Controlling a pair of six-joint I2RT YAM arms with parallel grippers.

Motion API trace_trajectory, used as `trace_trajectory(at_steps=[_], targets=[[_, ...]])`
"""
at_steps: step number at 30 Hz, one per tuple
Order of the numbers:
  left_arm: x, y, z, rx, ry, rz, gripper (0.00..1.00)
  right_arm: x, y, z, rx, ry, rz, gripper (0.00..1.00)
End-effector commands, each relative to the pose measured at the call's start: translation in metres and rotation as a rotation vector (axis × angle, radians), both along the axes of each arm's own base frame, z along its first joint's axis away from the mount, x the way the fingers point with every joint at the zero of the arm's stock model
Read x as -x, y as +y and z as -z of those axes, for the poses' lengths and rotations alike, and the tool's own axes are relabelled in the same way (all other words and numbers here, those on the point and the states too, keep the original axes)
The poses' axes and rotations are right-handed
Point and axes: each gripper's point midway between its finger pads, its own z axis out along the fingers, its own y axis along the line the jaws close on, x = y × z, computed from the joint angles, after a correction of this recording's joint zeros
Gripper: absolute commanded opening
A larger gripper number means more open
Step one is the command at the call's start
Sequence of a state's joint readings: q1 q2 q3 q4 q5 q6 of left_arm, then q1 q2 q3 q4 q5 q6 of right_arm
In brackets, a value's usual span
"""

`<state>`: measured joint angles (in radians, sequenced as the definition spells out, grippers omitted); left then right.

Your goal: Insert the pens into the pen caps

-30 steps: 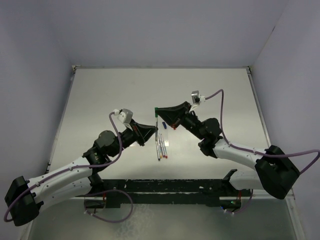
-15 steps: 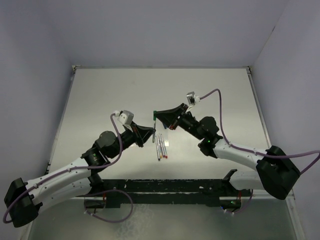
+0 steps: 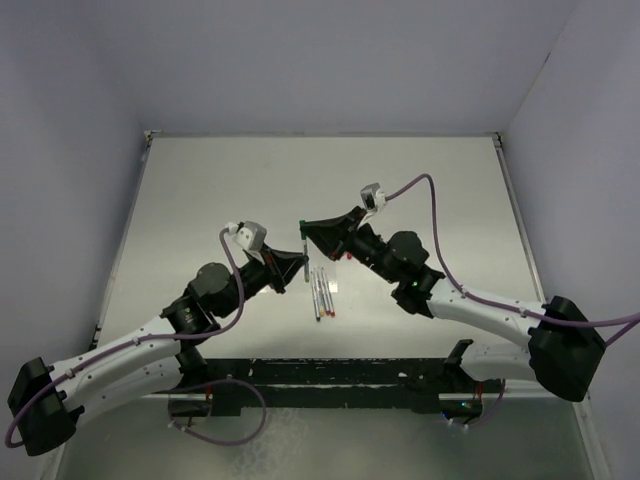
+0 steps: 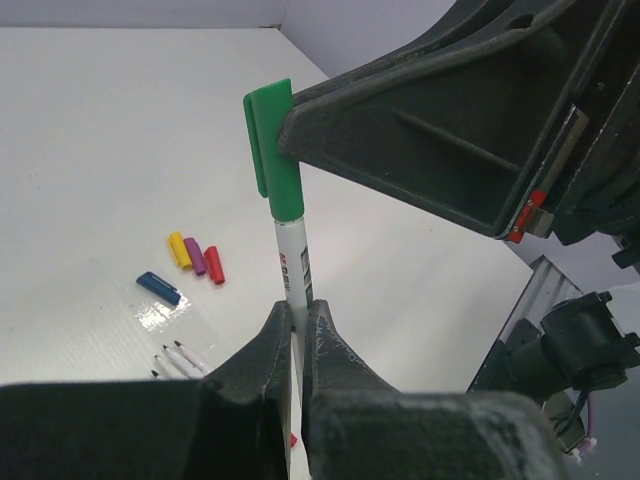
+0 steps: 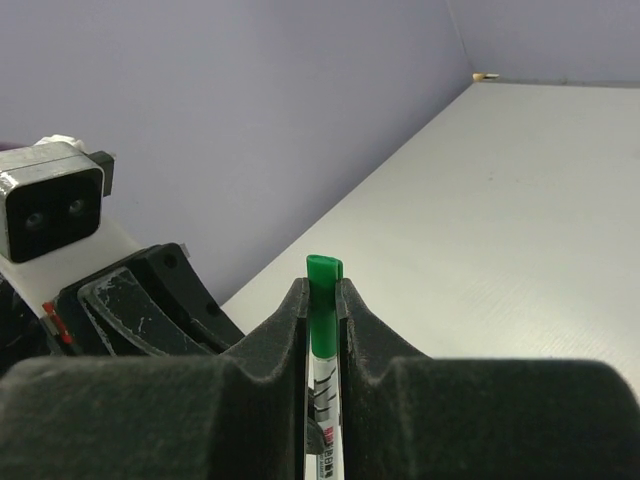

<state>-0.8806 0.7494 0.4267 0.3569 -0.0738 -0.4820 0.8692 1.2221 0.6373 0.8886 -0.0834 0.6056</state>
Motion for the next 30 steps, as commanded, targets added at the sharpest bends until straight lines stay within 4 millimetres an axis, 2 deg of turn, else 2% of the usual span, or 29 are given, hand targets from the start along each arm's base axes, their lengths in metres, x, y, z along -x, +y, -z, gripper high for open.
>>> trace_trajectory(at_steps=[1,8,15,19,21,24,30], targets=[[0.001,0.022,-0.14,0.295,-0.32,-0.076,0.0,0.022,0.011,0.092,0.309,0.146,-0.053,0.0],[-0.001,0.042,-0.151,0.258,-0.354,-0.156,0.0,0.022,0.01,0.111,0.35,0.197,-0.021,0.0],[-0.002,0.045,-0.153,0.26,-0.357,-0.172,0.0,0.026,0.023,0.129,0.432,0.22,-0.024,0.0],[-0.004,0.044,-0.148,0.24,-0.351,-0.181,0.0,0.029,0.028,0.131,0.443,0.221,-0.028,0.0],[-0.005,0.044,-0.144,0.219,-0.337,-0.182,0.0,0.028,0.029,0.126,0.433,0.208,-0.027,0.0],[-0.01,0.039,-0.126,0.157,-0.281,-0.178,0.0,0.023,0.031,0.111,0.417,0.181,-0.01,0.0],[-0.014,0.033,-0.067,0.038,-0.114,-0.169,0.0,0.003,0.036,0.061,0.395,0.082,0.058,0.02]])
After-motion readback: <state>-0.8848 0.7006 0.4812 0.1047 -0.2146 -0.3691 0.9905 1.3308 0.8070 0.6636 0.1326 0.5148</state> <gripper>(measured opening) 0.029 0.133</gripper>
